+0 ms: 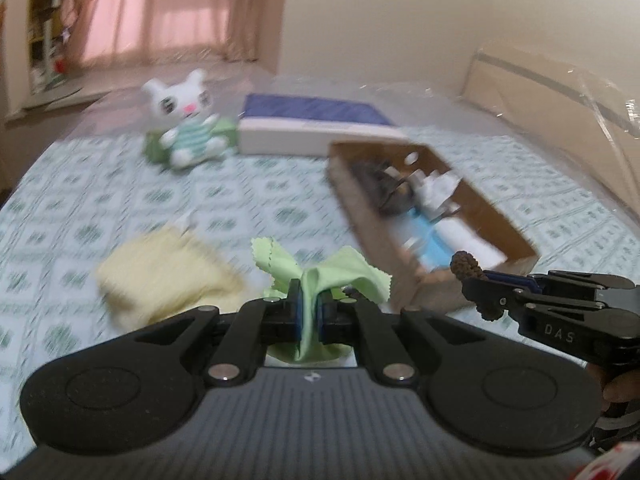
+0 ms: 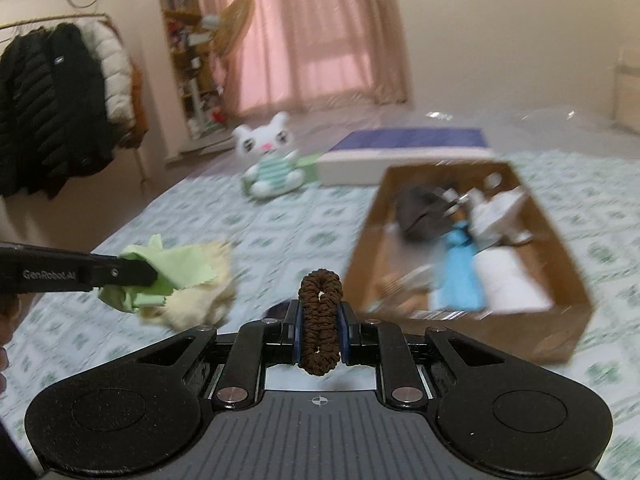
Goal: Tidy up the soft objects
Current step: 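Carry the green cloth and hair tie over the cardboard box with both grippers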
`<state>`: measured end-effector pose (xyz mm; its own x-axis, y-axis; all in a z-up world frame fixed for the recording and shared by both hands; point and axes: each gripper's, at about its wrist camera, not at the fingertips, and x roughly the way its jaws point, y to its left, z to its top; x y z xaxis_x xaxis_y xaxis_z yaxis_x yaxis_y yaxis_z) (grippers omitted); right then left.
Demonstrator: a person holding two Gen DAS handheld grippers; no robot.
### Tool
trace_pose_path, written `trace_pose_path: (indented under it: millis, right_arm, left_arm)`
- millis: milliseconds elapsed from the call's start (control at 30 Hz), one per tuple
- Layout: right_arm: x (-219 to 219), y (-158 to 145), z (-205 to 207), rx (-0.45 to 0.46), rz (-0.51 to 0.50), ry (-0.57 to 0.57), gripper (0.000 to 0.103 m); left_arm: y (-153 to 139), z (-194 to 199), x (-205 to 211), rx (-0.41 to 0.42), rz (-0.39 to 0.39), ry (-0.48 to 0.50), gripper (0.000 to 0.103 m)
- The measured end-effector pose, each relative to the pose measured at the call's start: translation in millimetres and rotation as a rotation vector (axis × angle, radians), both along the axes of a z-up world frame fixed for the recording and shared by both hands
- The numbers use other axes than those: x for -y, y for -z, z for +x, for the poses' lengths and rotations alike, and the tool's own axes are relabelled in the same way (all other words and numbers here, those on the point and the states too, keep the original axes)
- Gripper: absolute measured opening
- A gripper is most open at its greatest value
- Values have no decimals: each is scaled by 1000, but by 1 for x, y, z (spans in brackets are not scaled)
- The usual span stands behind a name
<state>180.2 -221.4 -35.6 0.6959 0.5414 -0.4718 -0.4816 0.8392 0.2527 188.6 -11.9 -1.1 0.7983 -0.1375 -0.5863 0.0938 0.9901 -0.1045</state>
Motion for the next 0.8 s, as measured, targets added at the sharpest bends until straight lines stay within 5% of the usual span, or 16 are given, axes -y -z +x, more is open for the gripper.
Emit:
trace_pose_path:
  millis: [367, 800]
  right_arm:
    - [64, -30, 58, 88, -1, 122, 18]
    - [93, -10, 112, -30, 97, 199, 18]
  left_arm:
    - [-19, 82, 73, 67, 0, 140, 6]
    - [13, 147, 118, -31, -30, 173, 6]
